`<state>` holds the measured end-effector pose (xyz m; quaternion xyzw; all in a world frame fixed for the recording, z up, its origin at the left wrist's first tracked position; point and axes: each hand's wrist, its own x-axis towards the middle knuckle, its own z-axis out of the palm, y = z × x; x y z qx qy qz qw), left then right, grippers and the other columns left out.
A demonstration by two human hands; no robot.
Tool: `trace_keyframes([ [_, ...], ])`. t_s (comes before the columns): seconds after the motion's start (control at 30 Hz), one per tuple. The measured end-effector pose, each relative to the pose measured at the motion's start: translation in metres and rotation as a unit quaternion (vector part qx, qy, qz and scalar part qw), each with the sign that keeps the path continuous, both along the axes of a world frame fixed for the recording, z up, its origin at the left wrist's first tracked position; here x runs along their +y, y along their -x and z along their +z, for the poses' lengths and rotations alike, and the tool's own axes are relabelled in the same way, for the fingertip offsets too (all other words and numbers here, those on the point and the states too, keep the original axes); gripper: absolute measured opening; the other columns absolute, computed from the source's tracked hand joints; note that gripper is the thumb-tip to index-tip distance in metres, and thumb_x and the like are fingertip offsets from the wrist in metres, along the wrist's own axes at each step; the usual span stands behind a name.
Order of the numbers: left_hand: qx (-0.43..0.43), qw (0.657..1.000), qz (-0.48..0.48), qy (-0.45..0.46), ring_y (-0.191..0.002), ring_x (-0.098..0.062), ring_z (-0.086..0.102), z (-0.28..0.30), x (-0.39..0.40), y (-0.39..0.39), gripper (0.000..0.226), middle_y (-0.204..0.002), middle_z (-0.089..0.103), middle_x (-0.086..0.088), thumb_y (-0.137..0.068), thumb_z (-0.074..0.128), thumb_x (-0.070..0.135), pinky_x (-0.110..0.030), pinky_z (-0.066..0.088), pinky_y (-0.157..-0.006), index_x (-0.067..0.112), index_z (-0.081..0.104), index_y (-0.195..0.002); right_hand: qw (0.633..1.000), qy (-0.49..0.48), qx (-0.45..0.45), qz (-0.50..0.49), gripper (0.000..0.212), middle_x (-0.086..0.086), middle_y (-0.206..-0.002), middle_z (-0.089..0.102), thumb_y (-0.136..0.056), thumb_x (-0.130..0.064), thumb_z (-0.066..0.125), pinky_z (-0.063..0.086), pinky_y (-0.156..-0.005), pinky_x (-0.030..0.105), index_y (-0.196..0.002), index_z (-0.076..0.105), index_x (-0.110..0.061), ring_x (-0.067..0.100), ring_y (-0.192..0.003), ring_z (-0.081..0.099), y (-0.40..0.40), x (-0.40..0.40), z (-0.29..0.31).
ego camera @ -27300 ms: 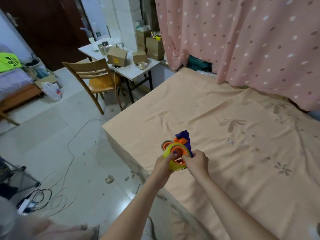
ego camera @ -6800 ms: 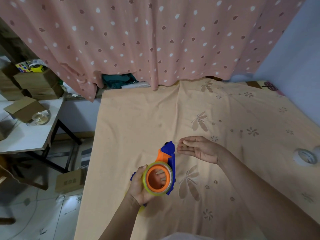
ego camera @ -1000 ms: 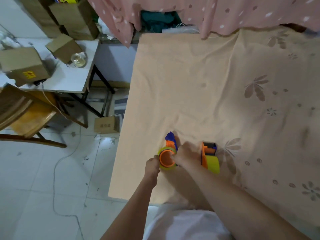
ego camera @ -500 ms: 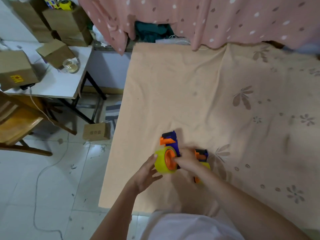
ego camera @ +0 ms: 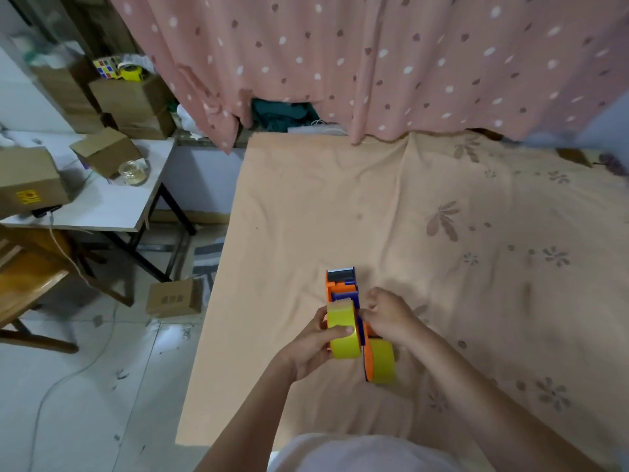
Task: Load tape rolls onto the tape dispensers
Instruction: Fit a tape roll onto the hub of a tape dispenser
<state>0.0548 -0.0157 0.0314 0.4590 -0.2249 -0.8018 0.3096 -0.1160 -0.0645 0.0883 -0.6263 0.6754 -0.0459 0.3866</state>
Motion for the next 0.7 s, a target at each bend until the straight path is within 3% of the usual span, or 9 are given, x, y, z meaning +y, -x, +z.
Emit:
trace_keyframes([
  [0.07,-0.020,1.000,0.012,0.006,-0.120,-0.026,0.066,0.001,0.000,0.004,0.094,-0.140,0.060,-0.011,-0.058,0.089,0.024,-0.043,0.058,-0.095,0.023,0.044,-0.141,0.990,0.135,-0.025,-0.026,0.021,-0.004,-0.100,0.062,-0.091,-0.018,0.058,0.045,-0.078,0.025,-0.111,0.063,-0.014,0.017,-0.090,0.061,0.000,0.003,0.024],
  [0.1,-0.030,0.999,0.014,0.010,-0.121,-0.025,0.066,0.000,0.000,0.005,0.097,-0.139,0.060,-0.010,-0.057,0.090,0.023,-0.041,0.058,-0.092,0.024,0.043,-0.142,0.986,0.157,-0.052,-0.010,0.020,-0.005,-0.097,0.062,-0.091,-0.017,0.059,0.045,-0.078,0.024,-0.110,0.064,-0.015,0.016,-0.087,0.061,-0.002,0.005,0.035],
  [0.17,-0.050,0.999,0.007,0.019,-0.120,-0.023,0.065,-0.001,0.002,0.008,0.100,-0.137,0.060,-0.007,-0.057,0.090,0.020,-0.039,0.059,-0.089,0.027,0.040,-0.143,0.990,0.107,-0.055,0.079,0.025,-0.005,-0.095,0.060,-0.091,-0.019,0.062,0.044,-0.076,0.022,-0.116,0.065,-0.016,0.015,-0.087,0.060,-0.007,0.005,0.046],
  [0.3,-0.068,0.997,-0.023,0.035,-0.125,-0.024,0.064,-0.001,0.003,0.016,0.107,-0.139,0.058,-0.005,-0.056,0.092,0.017,-0.050,0.055,-0.103,0.031,0.038,-0.147,0.981,-0.017,0.028,0.192,0.043,-0.003,-0.099,0.058,-0.086,-0.017,0.069,0.047,-0.079,0.024,-0.129,0.060,-0.015,0.013,-0.088,0.053,-0.011,-0.003,0.049],
  [0.43,-0.075,0.996,-0.032,0.043,-0.127,-0.026,0.062,0.002,0.002,0.020,0.111,-0.141,0.057,-0.005,-0.054,0.092,0.016,-0.049,0.054,-0.104,0.033,0.035,-0.147,0.984,-0.025,0.039,0.175,0.018,0.005,-0.095,0.073,-0.081,-0.014,0.073,0.054,-0.081,0.033,-0.098,0.075,-0.012,0.020,-0.089,0.066,-0.010,-0.010,0.047],
  [0.53,-0.077,0.995,-0.041,0.050,-0.128,-0.025,0.061,0.003,-0.001,0.020,0.111,-0.142,0.057,-0.005,-0.055,0.092,0.017,-0.048,0.052,-0.107,0.035,0.033,-0.147,0.988,-0.035,0.004,0.153,0.004,-0.002,-0.078,0.069,-0.079,-0.015,0.077,0.054,-0.076,0.031,-0.083,0.077,-0.014,0.011,-0.073,0.062,-0.007,-0.014,0.048],
  [0.6,-0.075,0.995,-0.040,0.046,-0.126,-0.023,0.063,0.006,-0.003,0.021,0.107,-0.140,0.059,-0.003,-0.057,0.091,0.022,-0.044,0.054,-0.105,0.036,0.033,-0.145,0.989,-0.041,-0.012,0.143,0.003,-0.006,-0.068,0.065,-0.079,-0.015,0.078,0.054,-0.073,0.031,-0.079,0.075,-0.016,0.005,-0.061,0.057,-0.006,-0.015,0.049],
  [0.7,-0.089,0.995,-0.035,0.037,-0.121,-0.019,0.067,0.010,-0.008,0.025,0.099,-0.133,0.063,0.004,-0.063,0.090,0.034,-0.035,0.057,-0.092,0.034,0.033,-0.145,0.989,-0.044,-0.005,0.141,0.008,-0.005,-0.064,0.064,-0.082,-0.014,0.076,0.055,-0.075,0.031,-0.075,0.072,-0.016,0.003,-0.060,0.057,-0.005,-0.016,0.050],
])
